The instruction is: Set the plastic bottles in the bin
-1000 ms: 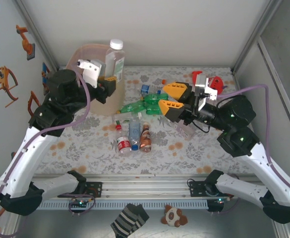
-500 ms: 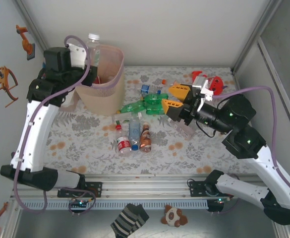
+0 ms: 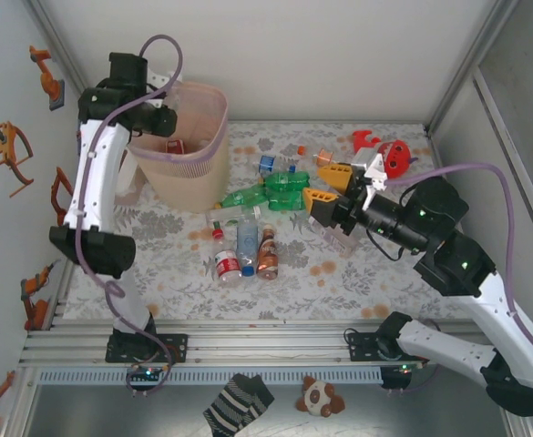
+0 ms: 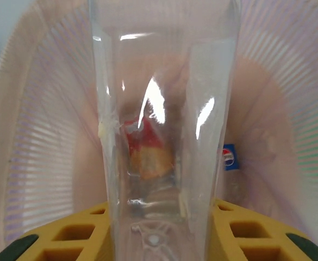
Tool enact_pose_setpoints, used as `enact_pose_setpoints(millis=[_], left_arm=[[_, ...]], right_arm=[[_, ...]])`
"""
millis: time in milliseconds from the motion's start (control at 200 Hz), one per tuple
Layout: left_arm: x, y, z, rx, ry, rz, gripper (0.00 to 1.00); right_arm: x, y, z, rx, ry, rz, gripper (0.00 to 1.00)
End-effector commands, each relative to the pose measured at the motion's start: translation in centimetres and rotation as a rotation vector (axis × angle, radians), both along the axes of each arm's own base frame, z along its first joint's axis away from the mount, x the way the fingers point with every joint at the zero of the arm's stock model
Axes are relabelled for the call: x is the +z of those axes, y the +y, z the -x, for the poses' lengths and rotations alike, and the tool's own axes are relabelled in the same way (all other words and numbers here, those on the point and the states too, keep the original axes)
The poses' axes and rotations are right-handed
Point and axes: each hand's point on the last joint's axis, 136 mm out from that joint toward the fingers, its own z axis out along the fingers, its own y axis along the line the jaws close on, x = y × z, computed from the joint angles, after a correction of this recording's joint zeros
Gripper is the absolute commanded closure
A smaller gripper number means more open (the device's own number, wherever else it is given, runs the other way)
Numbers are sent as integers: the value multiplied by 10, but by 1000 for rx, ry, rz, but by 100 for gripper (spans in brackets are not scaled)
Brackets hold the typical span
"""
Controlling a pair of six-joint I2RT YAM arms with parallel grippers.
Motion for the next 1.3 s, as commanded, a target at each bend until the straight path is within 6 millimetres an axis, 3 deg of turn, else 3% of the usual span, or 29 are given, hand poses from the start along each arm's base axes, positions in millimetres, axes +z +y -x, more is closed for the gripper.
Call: enact_pose_setpoints(millis=[0,290,711,956,1107,1297], left_arm=[[-27,14,12,14,154,-64,73],[-92,23,-4,46,327,-77,74],[-145,35,-18,80,431,-100,73],[-171,36,-23,92,475,-85,65],[-177,32,-22,88,486,-62,53],[-150,27,-24,86,404,-17,41]], right_arm=[[11,-8,5,-18,-34,-10,48],[5,-5,3,-12,-30,10,48],[-2,-1,1,-3,-17,11,48],[-4,-7,-6,-61,4,11,48],[-7,-14,-13,-118,23,24,48],[-15,-19,-19,-163,45,60,48]])
